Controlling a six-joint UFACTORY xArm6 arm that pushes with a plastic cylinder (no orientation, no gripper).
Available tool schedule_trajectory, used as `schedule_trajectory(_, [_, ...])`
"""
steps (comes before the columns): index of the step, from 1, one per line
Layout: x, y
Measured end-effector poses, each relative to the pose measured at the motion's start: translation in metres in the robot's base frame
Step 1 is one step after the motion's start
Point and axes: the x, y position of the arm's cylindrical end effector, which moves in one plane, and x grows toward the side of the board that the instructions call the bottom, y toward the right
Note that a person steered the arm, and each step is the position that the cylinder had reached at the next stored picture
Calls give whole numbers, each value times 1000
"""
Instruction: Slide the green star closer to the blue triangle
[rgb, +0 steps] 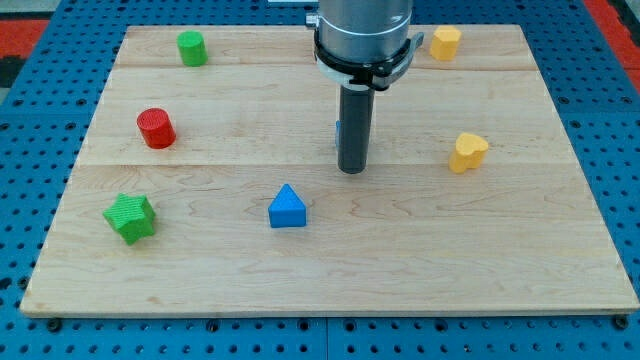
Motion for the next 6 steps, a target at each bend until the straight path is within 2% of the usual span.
schedule_trajectory(2, [0, -6])
schedule_trajectory(4, [-24, -74])
schedule_trajectory(6, [-62, -87])
